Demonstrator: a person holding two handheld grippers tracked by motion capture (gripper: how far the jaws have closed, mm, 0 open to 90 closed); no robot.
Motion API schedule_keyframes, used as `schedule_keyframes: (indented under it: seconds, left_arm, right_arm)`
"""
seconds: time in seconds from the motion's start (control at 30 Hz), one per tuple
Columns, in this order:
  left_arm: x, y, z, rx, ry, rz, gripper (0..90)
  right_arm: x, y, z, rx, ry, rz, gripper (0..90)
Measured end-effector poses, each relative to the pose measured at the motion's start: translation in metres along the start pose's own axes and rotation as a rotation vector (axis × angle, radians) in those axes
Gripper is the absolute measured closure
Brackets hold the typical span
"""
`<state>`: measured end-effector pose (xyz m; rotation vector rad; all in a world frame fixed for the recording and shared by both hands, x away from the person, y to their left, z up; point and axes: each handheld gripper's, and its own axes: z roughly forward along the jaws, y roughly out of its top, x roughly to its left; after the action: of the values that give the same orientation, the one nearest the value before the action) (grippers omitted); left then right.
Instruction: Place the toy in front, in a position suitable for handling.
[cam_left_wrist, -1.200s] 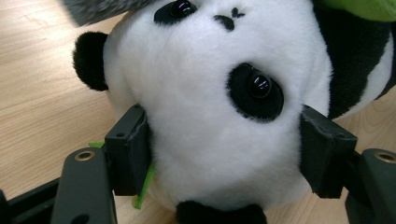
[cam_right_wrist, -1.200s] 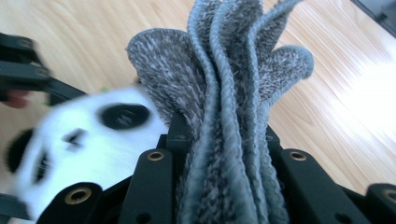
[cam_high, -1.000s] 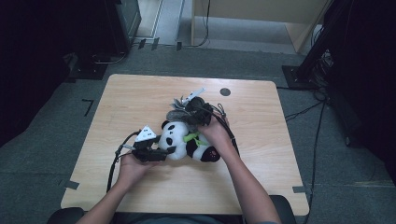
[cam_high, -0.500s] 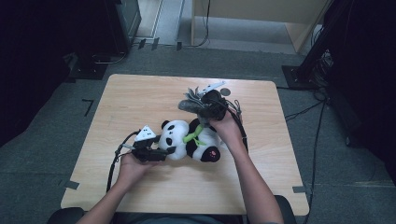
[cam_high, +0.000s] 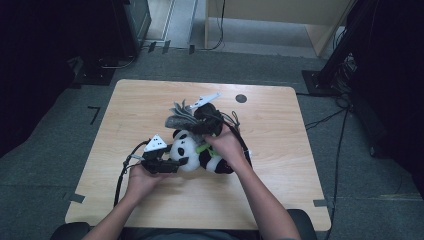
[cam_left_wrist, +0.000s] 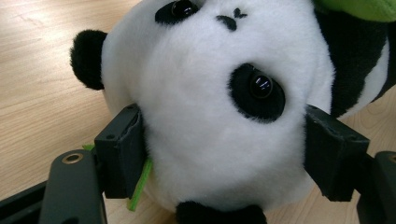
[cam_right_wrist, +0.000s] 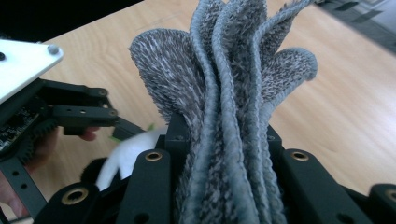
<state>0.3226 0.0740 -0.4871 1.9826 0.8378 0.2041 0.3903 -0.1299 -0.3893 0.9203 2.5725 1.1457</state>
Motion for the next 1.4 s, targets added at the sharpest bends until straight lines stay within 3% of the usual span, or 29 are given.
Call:
schedule_keyframes:
  seconds: [0.13, 0.27, 0.4, 0.47, 0.6, 0.8, 1.1, 1.4]
  left_arm:
    - [0.0, 0.001, 0.0, -0.003, 0.006, -0.023, 24.1]
    - [0.001, 0.001, 0.001, -0.004, -0.002, -0.037, 23.9]
    - [0.002, 0.002, 0.001, 0.001, -0.003, -0.034, 23.9]
    - [0.002, 0.002, 0.001, 0.002, -0.003, -0.034, 24.0]
    - [0.001, 0.002, 0.002, 0.003, 0.002, -0.03, 24.3]
    - [0.002, 0.004, 0.003, 0.008, 0.0, -0.045, 25.3]
    - [0.003, 0.005, 0.003, 0.016, -0.009, -0.043, 25.2]
    - [0.002, 0.002, 0.002, 0.011, -0.007, -0.033, 25.0]
  right_arm:
    - [0.001, -0.005, 0.016, 0.04, 0.032, 0.01, 66.8]
    - [0.001, -0.009, 0.019, 0.054, -0.017, -0.023, 65.5]
    - [-0.004, -0.011, 0.019, 0.059, -0.026, -0.003, 65.1]
    - [-0.01, -0.013, 0.019, 0.069, -0.056, 0.006, 65.2]
    - [-0.023, -0.02, 0.018, 0.085, -0.058, 0.066, 65.4]
    - [-0.038, -0.026, 0.014, 0.109, -0.093, 0.09, 64.9]
    - [-0.053, -0.027, -0.004, 0.07, -0.111, 0.124, 67.0]
    - [-0.069, -0.033, -0.037, -0.039, -0.165, 0.172, 68.9]
